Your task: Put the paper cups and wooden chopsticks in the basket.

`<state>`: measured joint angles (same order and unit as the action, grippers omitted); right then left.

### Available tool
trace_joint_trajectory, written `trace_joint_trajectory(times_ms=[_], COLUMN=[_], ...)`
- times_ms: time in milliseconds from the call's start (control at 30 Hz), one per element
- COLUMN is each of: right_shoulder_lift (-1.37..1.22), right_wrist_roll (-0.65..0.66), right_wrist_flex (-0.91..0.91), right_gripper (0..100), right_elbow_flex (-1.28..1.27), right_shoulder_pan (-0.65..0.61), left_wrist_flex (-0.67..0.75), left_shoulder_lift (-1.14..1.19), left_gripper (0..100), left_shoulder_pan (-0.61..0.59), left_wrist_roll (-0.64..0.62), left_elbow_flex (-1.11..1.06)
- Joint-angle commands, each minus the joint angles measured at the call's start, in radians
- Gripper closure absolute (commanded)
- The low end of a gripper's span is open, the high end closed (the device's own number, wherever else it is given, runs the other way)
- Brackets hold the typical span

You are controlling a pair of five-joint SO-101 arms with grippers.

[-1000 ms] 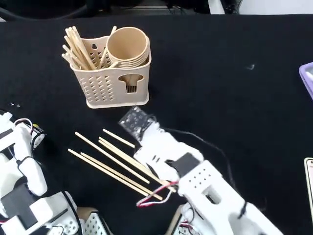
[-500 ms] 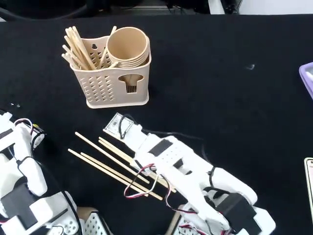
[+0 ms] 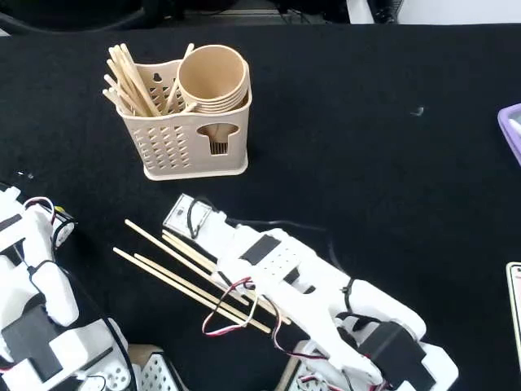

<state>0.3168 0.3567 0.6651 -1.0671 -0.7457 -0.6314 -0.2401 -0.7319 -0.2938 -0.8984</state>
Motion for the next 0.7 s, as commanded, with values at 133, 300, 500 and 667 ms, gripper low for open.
trace_joint_trajectory(times_ms=[133, 300, 500, 667], right_shoulder_lift=[-0.013, 0.047, 0.202, 0.153], right_wrist_roll=[0.069, 0.052, 0.029, 0.029], right_wrist_flex=[-0.003, 0.121, 0.143, 0.103], right_gripper=[81.8, 81.8, 81.8, 81.9], right_elbow_flex=[0.031, 0.097, 0.015, -0.012], right_shoulder_pan=[0.009, 0.044, -0.011, -0.048], left_wrist_flex=[-0.005, -0.005, -0.005, -0.005], left_shoulder_lift=[-0.014, -0.014, -0.014, -0.014], left_gripper=[78, 78, 78, 78], left_shoulder_pan=[0.007, 0.007, 0.012, 0.012], left_wrist_roll=[-0.002, -0.002, -0.002, -0.002], left_elbow_flex=[0.024, 0.025, 0.027, 0.027])
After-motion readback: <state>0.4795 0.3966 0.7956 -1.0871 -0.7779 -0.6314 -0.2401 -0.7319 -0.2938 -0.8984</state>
